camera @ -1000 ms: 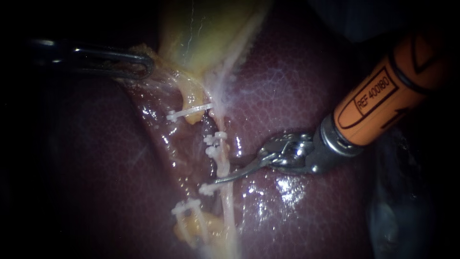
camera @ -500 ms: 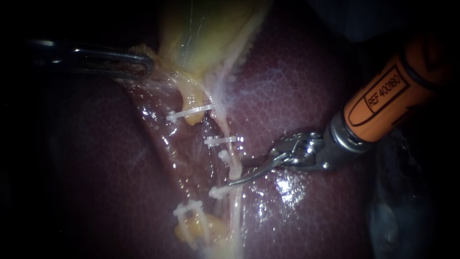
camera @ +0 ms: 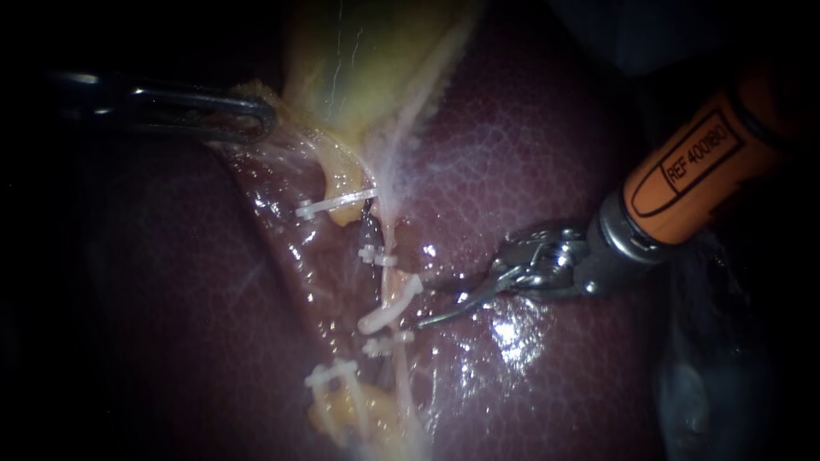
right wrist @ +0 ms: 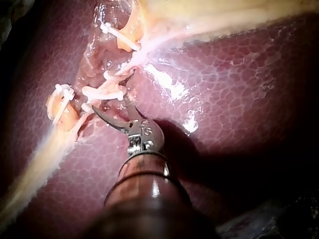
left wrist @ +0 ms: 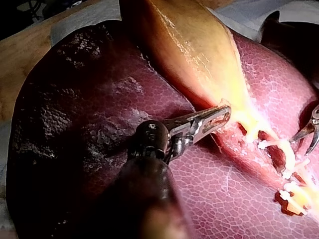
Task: Go to the cutting position right tube
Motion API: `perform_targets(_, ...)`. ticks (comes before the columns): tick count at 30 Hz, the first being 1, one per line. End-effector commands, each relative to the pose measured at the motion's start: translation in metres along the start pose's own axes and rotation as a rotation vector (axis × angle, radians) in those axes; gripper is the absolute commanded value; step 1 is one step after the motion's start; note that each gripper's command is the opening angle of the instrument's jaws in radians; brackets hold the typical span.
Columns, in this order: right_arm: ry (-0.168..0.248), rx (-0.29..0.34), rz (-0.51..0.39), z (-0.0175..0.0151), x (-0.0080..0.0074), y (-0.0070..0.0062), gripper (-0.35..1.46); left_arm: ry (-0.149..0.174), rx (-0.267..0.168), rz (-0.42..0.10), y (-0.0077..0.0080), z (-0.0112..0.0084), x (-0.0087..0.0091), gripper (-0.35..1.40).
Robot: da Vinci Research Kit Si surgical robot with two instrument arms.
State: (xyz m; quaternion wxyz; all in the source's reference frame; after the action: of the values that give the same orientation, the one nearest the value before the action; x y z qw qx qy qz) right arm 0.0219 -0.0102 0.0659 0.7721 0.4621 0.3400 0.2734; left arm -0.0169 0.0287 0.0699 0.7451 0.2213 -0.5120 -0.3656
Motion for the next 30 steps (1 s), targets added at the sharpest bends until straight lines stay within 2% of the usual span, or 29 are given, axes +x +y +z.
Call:
perform_targets(1,0.013,-0.004,0.003,-0.0002,0.0003,0.0,1.18,0.0,0.0,0.0,0.0,0.0,0.0,-0.35)
perform_targets(8,0.05,0.009,0.009,-0.0001,0.0012,0.0001,1.18,0.0,0.003,0.001,0.0001,0.0002,0.0001,-0.35)
perform_targets(19,0.055,0.025,0.009,0.0011,0.0017,0.0001,1.18,0.0,0.005,-0.004,0.0001,0.0003,0.0003,-0.35)
perform_targets(24,0.054,0.068,0.043,0.0025,0.0015,0.0003,1.18,0.0,0.005,-0.004,0.0001,0.0003,0.0003,-0.35)
perform_targets(27,0.068,0.103,0.048,0.0036,0.0014,0.0004,1.18,0.0,0.005,-0.004,0.0001,0.0003,0.0003,-0.35)
perform_targets(30,0.098,0.151,0.049,0.0044,0.0017,0.0006,1.18,0.0,0.005,-0.004,0.0001,0.0002,0.0003,-0.35)
